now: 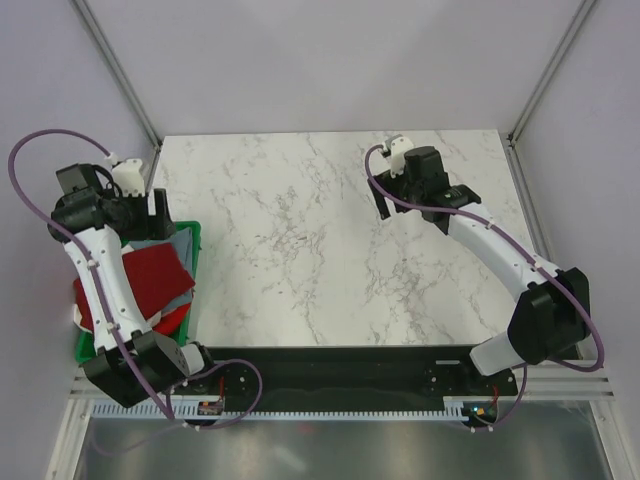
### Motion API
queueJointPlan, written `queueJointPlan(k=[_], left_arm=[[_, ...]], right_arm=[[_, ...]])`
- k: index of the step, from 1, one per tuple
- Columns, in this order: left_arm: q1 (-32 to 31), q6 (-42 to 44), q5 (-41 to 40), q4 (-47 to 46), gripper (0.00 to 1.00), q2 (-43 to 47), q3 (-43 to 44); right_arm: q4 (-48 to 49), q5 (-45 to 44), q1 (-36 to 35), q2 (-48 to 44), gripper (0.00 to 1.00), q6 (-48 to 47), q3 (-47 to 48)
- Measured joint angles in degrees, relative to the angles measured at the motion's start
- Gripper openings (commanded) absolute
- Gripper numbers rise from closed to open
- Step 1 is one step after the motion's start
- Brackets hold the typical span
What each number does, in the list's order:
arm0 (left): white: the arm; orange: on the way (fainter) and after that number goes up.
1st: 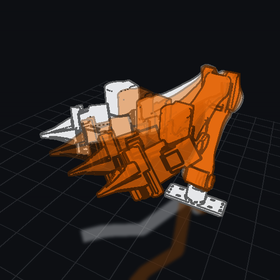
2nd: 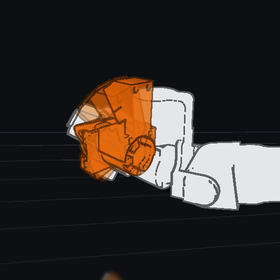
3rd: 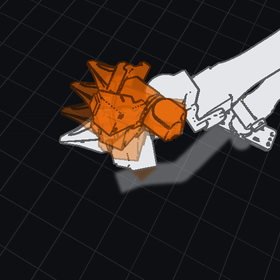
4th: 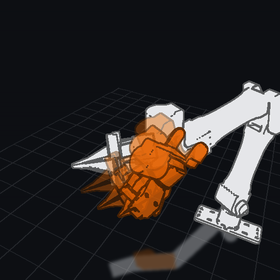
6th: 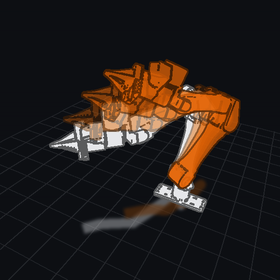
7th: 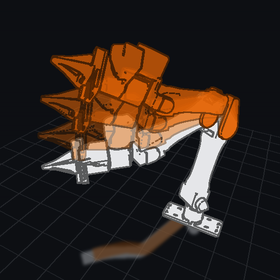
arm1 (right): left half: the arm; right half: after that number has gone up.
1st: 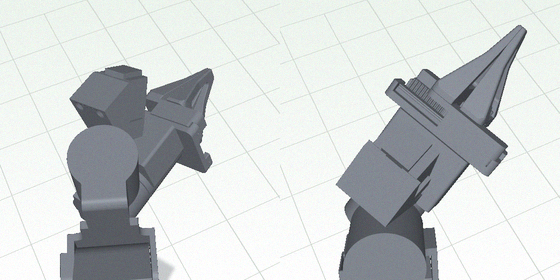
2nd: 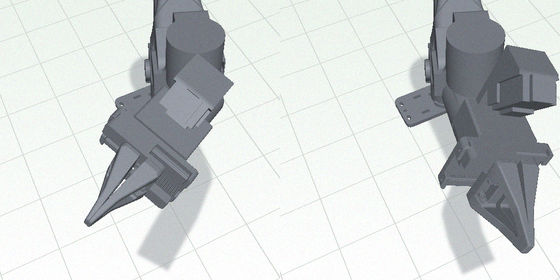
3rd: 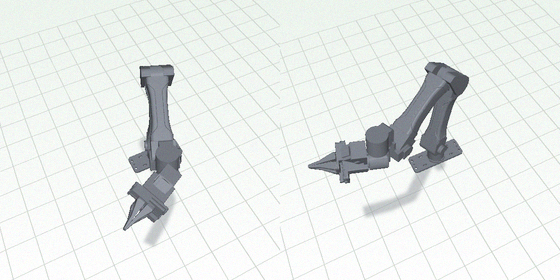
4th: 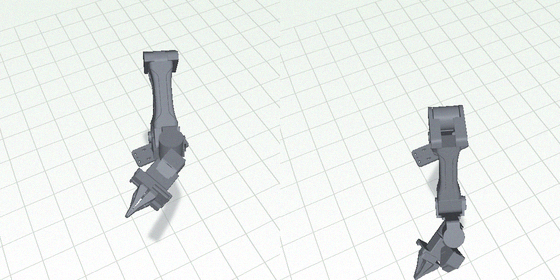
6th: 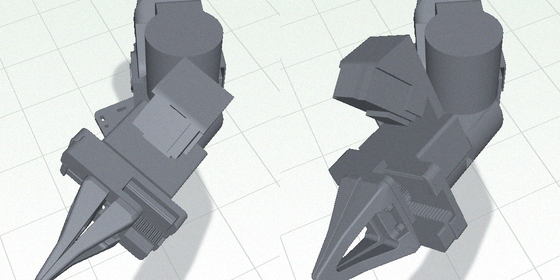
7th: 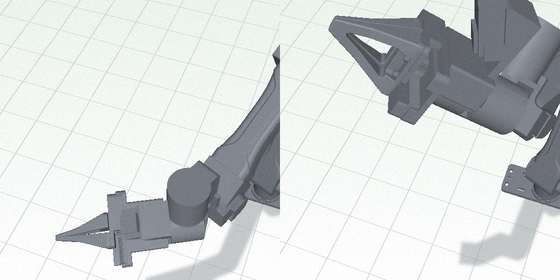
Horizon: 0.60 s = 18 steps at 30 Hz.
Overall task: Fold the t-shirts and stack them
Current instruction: Grab the tshirt from the pile
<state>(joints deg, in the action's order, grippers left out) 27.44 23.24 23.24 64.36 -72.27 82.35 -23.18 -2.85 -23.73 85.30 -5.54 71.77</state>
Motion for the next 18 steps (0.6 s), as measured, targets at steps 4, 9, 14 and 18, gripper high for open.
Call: queueJointPlan(k=[4,9,14,18], left_arm=[[5.14,4.07,-2.01,0.15,0.84,3.87,-6.43],[14.14,9.35,-3.30,0.15,0.65,3.52,-10.75],[21.03,14.12,-3.69,-0.13,0.56,-1.09,-10.67],[23.43,16.46,-3.65,0.07,0.51,-4.61,-10.27]], right_arm=[[0.07,0.24,0.02,0.00,0.98,0.66,-0.04],[-1.16,3.98,0.44,1.38,0.98,0.98,1.53],[-2.82,11.65,0.85,3.67,0.98,0.13,3.48],[-3.89,15.15,0.81,4.70,0.98,-0.37,5.35]])
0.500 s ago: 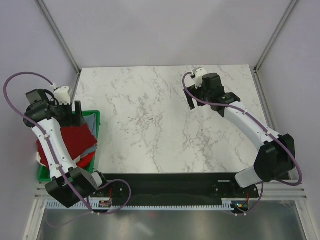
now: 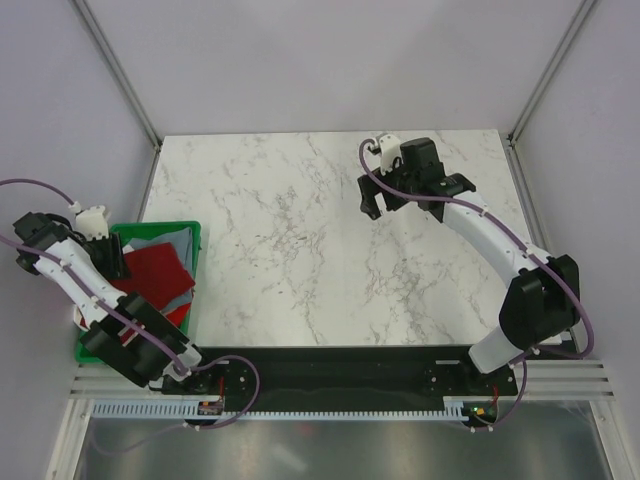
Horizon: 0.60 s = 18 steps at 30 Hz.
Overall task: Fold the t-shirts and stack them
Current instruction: Grab the tshirt from the pile
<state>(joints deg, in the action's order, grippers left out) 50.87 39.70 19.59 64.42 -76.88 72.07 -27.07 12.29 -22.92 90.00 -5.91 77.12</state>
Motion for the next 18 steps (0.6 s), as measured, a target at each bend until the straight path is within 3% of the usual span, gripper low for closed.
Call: queueJointPlan(k=[12,18], left_arm=[[0.92,2.43,0.00,0.37,0.48,-6.08,0.72],[0.92,2.99,0.02,0.61,0.32,-8.87,1.27]], right_arm=[[-0.81,4.59,0.04,1.11,0.98,-1.55,1.57],[-0.83,5.31,0.04,1.68,0.98,-2.29,1.62]])
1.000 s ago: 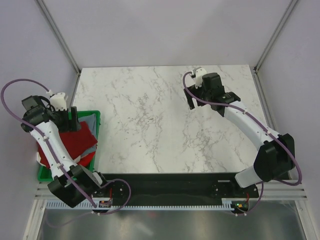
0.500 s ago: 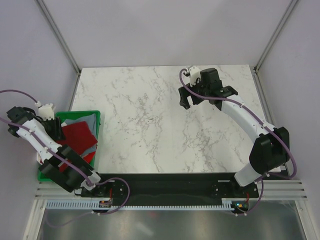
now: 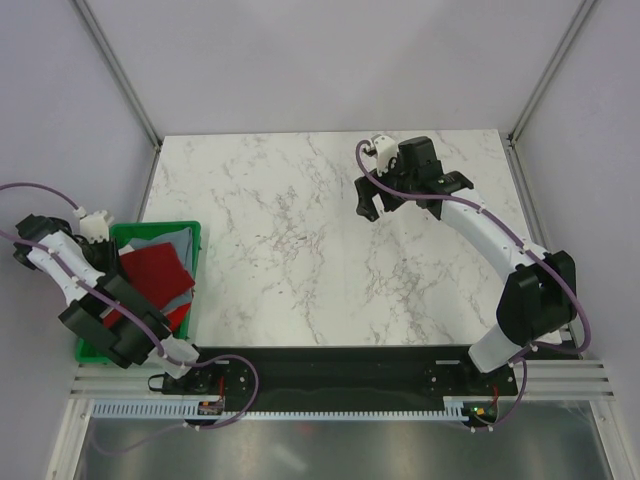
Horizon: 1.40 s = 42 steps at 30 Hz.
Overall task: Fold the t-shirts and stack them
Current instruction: Grab the tshirt from the pile
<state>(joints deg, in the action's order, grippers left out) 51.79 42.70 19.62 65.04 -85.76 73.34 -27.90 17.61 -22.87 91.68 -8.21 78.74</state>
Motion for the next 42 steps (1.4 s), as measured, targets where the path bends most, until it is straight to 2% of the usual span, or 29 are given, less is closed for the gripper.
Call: queueJointPlan(k=[5,8,15,19,20,22,23,24,30,32,35,42], left_arm=[[0.00,0.28,0.50,1.01,0.22,-0.13,1.05],[0.00,0.28,1.42,1.36,0.21,-0.13,1.62],[0.00,0.28,1.95,2.69,0.32,-0.37,2.05],[0.00,0.26,1.97,2.93,0.33,-1.75,2.03],[0.00,0.26,1.97,3.02,0.25,-2.23,2.01],[0.00,0.17,2.01,3.21,0.16,-3.02,1.99],[0.00,0.24,2.08,3.32,0.07,-3.28,1.99],[0.00,0.15,2.12,3.41,0.04,-3.45,1.99],[0.00,0.26,3.91,4.83,0.02,-3.50,2.95],[0.00,0.28,5.49,6.93,0.02,-3.32,5.40],[-0.52,0.63,9.88,10.49,0.02,-2.56,13.86],[-6.95,-1.18,20.17,11.89,0.02,-0.17,44.87]], right_arm=[[-0.02,0.13,0.00,0.00,0.98,-0.57,0.00],[0.02,0.20,0.00,0.00,0.98,-0.63,0.00],[0.02,0.44,0.00,0.00,0.98,-0.66,0.02],[0.04,0.61,0.00,0.00,0.98,-0.83,0.00],[0.04,0.68,0.00,0.00,0.98,-0.87,0.00],[0.04,0.83,0.00,0.00,0.98,-0.96,0.00],[0.04,0.92,0.00,0.00,0.98,-1.01,0.00],[0.04,1.05,0.00,0.00,0.98,-1.03,0.00],[0.09,1.95,0.00,0.00,0.98,-1.03,0.00],[0.09,2.01,0.00,0.00,0.98,-1.07,0.00],[0.09,1.79,0.00,0.00,0.98,-1.25,0.00],[-0.20,-0.83,0.00,0.92,0.98,-2.19,4.50]])
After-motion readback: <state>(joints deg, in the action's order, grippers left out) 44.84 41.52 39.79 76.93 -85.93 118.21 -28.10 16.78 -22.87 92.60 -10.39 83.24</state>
